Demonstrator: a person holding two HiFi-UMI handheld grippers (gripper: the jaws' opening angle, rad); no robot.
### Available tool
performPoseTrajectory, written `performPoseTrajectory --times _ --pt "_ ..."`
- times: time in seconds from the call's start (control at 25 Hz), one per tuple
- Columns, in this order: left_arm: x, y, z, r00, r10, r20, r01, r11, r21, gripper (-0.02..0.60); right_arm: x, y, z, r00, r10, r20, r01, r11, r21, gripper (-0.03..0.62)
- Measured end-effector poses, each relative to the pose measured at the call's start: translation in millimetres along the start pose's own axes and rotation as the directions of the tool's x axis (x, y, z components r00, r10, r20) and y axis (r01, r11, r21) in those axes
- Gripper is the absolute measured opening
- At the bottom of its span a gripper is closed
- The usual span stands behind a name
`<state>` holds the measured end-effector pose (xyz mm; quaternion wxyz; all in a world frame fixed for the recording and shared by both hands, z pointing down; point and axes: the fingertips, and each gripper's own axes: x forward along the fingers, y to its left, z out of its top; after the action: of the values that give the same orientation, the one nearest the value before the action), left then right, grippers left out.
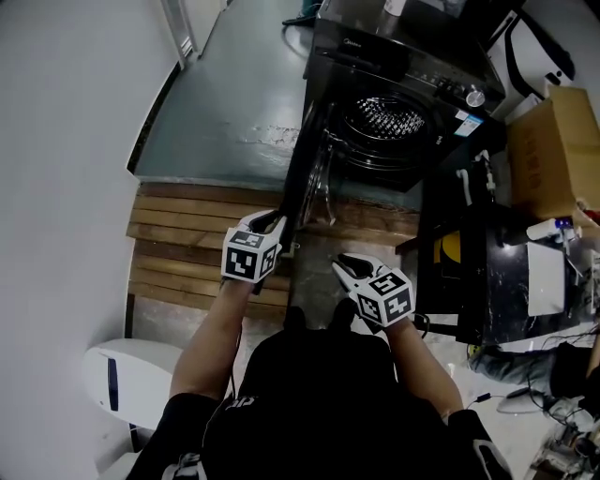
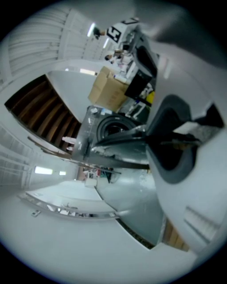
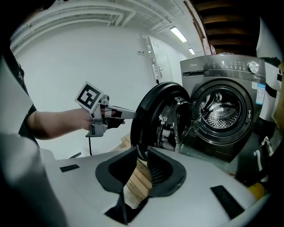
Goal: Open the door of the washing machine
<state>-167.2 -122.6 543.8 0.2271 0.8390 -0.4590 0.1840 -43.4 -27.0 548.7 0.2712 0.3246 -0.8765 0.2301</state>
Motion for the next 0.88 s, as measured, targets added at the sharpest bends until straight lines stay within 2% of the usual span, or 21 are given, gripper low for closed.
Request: performPoseTrajectory --times 0.2,0.48,0.68,0.88 --pt "-14 -1 18 0.996 0.033 0.080 -0.034 0.999 0.008 0.069 -7 -5 12 0.999 -0.026 0.022 0.026 0.999 -0.022 0.062" --pt "-27 -24 67 0.982 0.030 0.187 -0.041 0.998 0.057 0.051 -38 -40 44 0.991 -0.078 0.108 0.081 0.996 -0.023 0.028" --pt "-18 -50 105 0.973 0.027 0.230 -0.047 0.996 0.081 0.040 -69 -78 72 0.976 -0.097 0.196 0.100 0.995 -0.008 0.014" --pt "6 -79 150 0.958 0.049 0.283 -0.073 0.995 0.074 0.032 -108 -132 104 0.948 -0.116 0.298 0.128 0.992 -0.023 -0.005"
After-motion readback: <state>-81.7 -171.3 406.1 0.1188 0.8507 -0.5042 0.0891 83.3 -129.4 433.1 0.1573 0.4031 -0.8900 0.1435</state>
